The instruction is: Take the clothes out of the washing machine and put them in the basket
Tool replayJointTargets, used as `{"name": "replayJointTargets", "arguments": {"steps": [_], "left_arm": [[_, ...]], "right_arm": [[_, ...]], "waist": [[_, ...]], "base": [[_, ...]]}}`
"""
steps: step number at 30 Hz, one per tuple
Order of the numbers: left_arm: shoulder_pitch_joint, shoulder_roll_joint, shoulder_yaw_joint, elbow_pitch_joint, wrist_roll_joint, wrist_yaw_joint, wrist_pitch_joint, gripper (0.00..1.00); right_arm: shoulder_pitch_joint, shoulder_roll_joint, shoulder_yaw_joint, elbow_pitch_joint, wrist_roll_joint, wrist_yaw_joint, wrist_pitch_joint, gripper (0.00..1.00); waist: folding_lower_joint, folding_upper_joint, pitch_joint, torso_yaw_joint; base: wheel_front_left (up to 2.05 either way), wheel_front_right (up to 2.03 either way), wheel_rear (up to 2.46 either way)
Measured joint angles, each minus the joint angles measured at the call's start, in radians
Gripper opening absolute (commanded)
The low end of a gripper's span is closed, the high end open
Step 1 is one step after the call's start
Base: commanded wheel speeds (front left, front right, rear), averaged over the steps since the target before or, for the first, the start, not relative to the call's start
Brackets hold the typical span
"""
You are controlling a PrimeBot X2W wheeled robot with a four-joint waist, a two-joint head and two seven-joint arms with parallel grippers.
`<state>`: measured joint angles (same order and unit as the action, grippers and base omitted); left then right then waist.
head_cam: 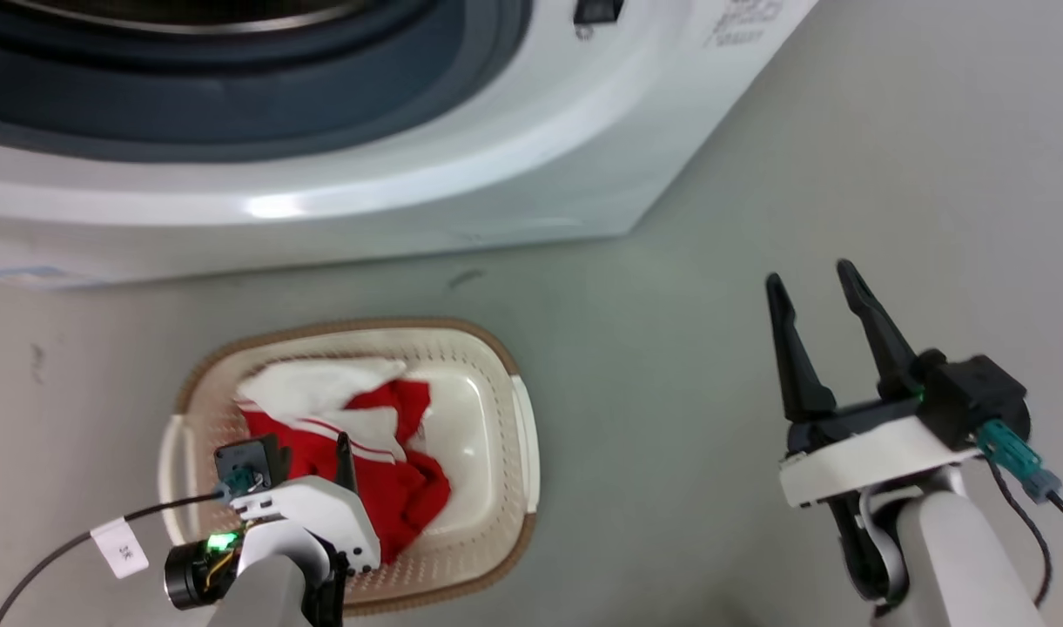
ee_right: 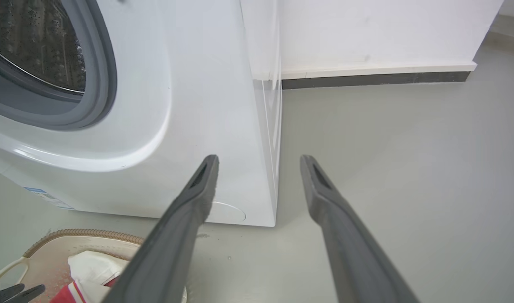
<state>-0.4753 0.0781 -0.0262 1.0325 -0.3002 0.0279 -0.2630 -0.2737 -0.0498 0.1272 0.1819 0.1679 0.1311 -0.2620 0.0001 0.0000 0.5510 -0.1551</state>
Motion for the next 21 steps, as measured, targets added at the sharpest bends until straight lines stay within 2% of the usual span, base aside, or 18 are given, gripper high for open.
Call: {"name": "replayJointTargets", "arguments": {"steps": [7, 21], "left_arm": [[0.068, -0.016, 0.01, -0.203, 0.055, -0.018, 0.0, 1.0], [0.214, -0.026, -0.002, -0.689, 0.167, -0.03, 0.0, 1.0]], "right_arm": [[0.086, 0.0, -0.085, -0.008, -0.024, 0.0, 0.0, 1.0], [0.193, 0.0, -0.157, -0.077, -0.081, 0.0, 0.016, 1.0]], "waist": [[-0.0001, 0.0, -0.166, 0.056], [-0.0003, 0.0, -0.409, 0.143]], "base": [[0.0, 0.0, 0.0], [0.0, 0.0, 0.0]]}}
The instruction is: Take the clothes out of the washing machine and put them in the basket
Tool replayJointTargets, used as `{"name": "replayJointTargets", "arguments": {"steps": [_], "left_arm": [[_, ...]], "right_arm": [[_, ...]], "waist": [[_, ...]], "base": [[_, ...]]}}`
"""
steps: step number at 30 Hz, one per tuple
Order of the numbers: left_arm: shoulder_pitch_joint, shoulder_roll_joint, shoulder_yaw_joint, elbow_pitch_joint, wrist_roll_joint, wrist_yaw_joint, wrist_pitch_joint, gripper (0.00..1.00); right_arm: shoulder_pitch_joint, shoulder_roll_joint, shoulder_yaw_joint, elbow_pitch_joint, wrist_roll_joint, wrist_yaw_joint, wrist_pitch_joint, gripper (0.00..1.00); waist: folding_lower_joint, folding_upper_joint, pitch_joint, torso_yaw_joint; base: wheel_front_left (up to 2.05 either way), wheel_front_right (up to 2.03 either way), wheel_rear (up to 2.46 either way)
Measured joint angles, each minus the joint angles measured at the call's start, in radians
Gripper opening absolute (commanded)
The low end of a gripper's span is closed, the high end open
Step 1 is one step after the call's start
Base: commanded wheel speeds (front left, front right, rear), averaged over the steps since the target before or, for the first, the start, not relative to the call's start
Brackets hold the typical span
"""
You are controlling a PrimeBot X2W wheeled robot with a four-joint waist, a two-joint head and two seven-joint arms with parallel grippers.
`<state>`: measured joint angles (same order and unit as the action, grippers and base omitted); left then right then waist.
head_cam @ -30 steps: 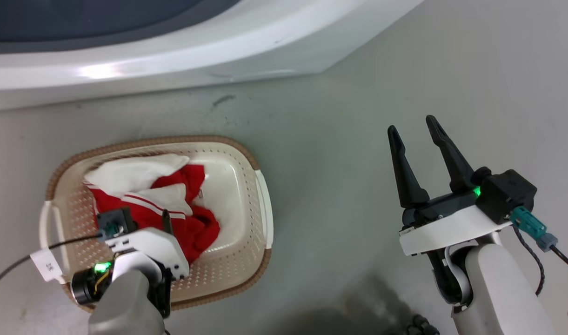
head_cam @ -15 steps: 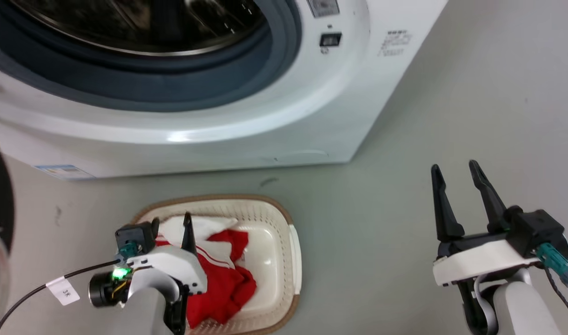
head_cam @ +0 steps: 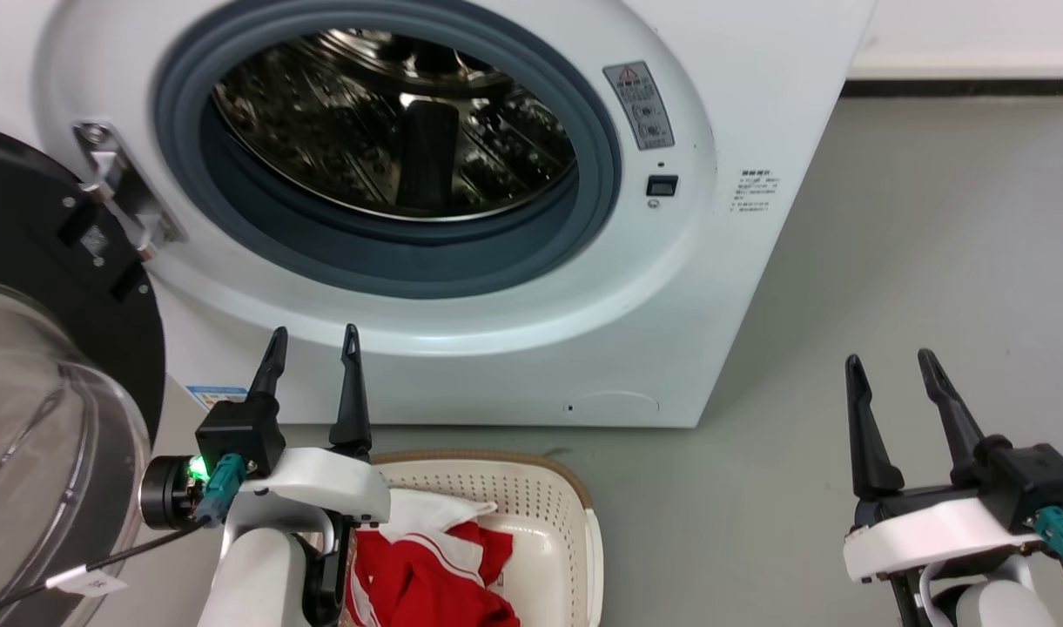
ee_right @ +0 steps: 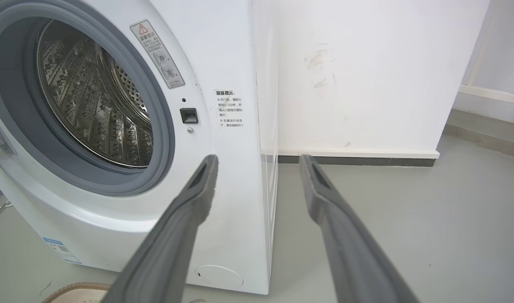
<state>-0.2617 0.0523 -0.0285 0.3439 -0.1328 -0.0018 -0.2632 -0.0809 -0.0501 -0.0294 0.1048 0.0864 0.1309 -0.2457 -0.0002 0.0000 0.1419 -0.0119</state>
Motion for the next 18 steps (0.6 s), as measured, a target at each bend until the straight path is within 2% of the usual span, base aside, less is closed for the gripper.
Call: {"name": "replayJointTargets", "arguments": {"steps": [7, 18], "left_arm": [[0.065, 0.004, -0.019, -0.101, 0.05, -0.003, 0.0, 1.0], [0.131, 0.026, -0.014, -0.109, 0.059, 0.001, 0.0, 1.0]], "right_arm": [[0.052, 0.0, -0.002, -0.024, -0.008, 0.0, 0.021, 1.0], [0.098, 0.0, 0.0, -0.041, -0.005, 0.0, 0.04, 1.0]], "waist": [[0.0, 0.0, -0.075, 0.014], [0.0, 0.0, -0.113, 0.006]], "base": [[0.0, 0.0, 0.0], [0.0, 0.0, 0.0]]}}
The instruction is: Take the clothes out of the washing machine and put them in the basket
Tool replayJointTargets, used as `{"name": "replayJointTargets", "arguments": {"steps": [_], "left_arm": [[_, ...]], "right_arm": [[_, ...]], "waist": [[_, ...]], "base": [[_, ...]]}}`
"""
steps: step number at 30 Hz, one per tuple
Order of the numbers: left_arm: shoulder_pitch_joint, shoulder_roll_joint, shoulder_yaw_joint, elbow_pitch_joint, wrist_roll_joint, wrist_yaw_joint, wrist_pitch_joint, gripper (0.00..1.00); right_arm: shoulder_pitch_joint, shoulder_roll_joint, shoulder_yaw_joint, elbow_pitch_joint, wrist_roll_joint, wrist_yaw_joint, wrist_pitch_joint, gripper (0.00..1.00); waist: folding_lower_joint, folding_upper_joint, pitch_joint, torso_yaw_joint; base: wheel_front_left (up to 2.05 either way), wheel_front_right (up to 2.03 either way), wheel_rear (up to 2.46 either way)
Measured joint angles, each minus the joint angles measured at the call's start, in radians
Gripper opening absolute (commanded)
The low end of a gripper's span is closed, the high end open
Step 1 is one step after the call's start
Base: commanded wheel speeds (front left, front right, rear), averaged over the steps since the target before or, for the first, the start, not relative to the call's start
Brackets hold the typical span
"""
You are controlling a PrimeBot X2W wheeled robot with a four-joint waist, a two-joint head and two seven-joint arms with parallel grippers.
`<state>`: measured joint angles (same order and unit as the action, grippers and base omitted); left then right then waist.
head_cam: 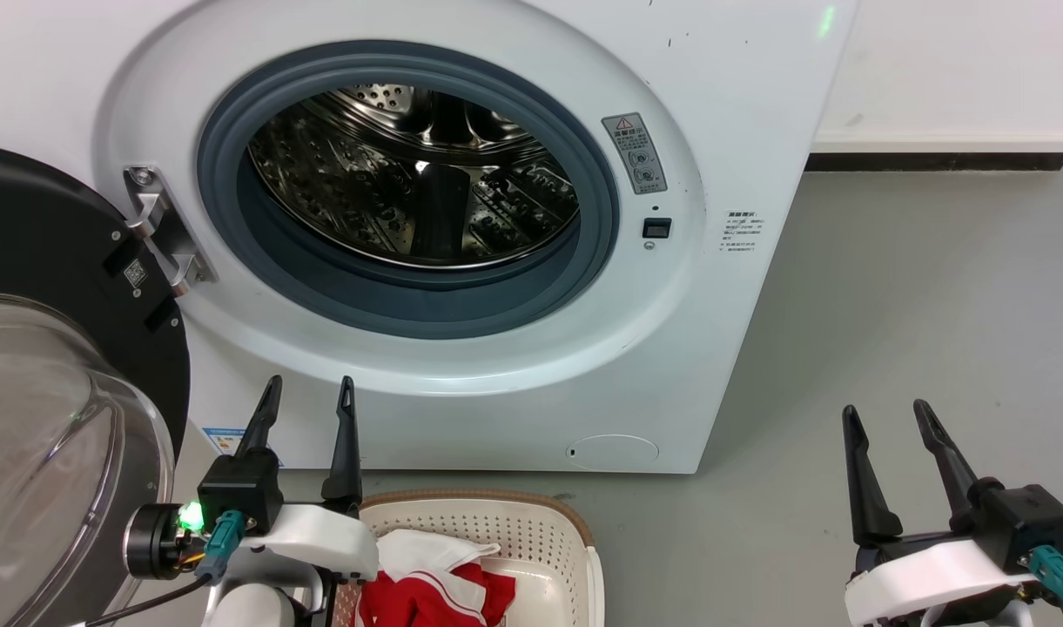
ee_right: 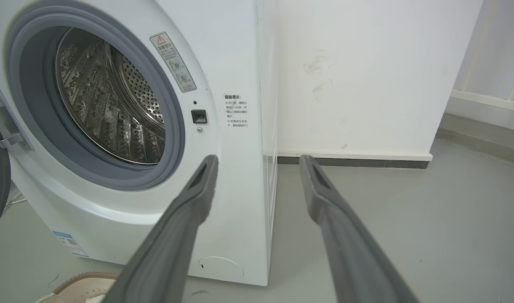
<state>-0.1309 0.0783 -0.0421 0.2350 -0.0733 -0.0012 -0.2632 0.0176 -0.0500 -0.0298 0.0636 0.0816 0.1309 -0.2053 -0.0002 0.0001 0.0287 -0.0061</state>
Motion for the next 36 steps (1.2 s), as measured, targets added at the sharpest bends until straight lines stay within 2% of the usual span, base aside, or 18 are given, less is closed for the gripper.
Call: {"name": "replayJointTargets", "arguments": {"steps": [23, 24, 27, 36], "left_arm": [[-0.001, 0.01, 0.004, 0.018, -0.01, 0.002, 0.0, 1.0], [0.0, 0.009, 0.006, 0.021, -0.012, 0.004, 0.0, 0.0], [0.014, 0.003, 0.011, 0.049, -0.024, 0.004, 0.012, 0.0], [0.013, 0.003, 0.037, 0.056, -0.207, -0.009, 0.064, 0.0]], "right_arm": [[0.003, 0.0, 0.006, -0.003, 0.007, 0.0, 0.002, 1.0], [0.004, 0.0, 0.006, -0.001, 0.007, 0.0, 0.002, 0.0], [0.016, 0.001, 0.009, 0.019, 0.016, 0.0, 0.004, 0.0], [0.016, -0.003, 0.008, 0.038, 0.216, 0.0, 0.032, 0.0]], "waist": [[0.0002, 0.0, 0.009, -0.011], [0.0003, 0.0, 0.01, -0.011], [0.0003, 0.0, 0.009, -0.011], [0.0003, 0.0, 0.007, -0.01]], "base": [[0.0, 0.0, 0.0], [0.0, 0.0, 0.0], [0.0, 0.0, 0.0], [0.0, 0.0, 0.0]]}}
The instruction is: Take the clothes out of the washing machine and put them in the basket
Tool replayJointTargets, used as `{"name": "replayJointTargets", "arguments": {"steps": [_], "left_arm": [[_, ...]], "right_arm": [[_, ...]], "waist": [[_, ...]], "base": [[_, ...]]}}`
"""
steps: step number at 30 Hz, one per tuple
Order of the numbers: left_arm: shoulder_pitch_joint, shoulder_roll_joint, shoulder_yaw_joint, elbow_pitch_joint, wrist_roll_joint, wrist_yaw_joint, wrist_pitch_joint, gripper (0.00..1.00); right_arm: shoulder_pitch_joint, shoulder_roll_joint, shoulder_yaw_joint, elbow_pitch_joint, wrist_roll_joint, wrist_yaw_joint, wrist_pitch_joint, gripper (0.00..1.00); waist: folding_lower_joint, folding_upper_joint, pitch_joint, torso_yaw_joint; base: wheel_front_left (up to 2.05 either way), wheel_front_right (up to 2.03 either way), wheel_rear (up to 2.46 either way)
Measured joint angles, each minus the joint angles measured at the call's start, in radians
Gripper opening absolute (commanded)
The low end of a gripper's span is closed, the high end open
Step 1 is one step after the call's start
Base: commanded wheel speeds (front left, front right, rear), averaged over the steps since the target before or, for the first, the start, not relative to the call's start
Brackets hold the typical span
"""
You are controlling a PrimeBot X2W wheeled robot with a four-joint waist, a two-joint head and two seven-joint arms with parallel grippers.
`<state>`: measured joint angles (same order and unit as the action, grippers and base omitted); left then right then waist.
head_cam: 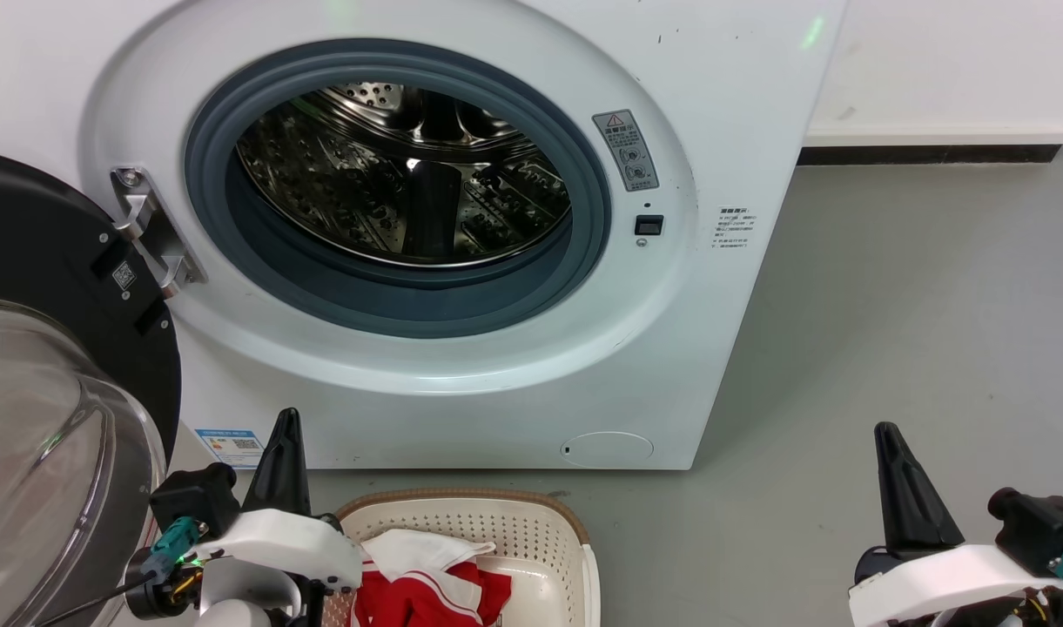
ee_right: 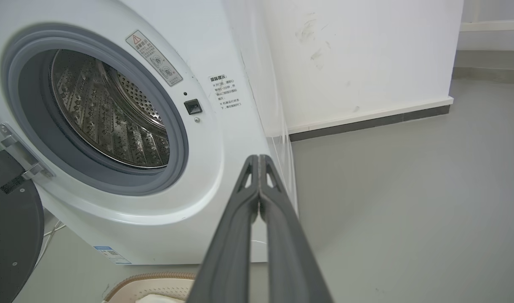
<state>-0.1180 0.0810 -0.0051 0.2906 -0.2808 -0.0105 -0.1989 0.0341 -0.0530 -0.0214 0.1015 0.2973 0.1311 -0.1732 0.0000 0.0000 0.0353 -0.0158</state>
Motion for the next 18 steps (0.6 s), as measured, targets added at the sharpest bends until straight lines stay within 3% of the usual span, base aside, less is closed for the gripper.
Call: {"name": "replayJointTargets", "arguments": {"steps": [18], "left_arm": [[0.007, -0.007, 0.018, -0.019, -0.319, -0.03, 0.067, 0.0]], "right_arm": [[-0.033, -0.011, -0.002, 0.034, 0.328, 0.0, 0.053, 0.0]], "waist": [[0.0, 0.0, -0.005, 0.002]], "base": [[0.0, 0.0, 0.0]]}}
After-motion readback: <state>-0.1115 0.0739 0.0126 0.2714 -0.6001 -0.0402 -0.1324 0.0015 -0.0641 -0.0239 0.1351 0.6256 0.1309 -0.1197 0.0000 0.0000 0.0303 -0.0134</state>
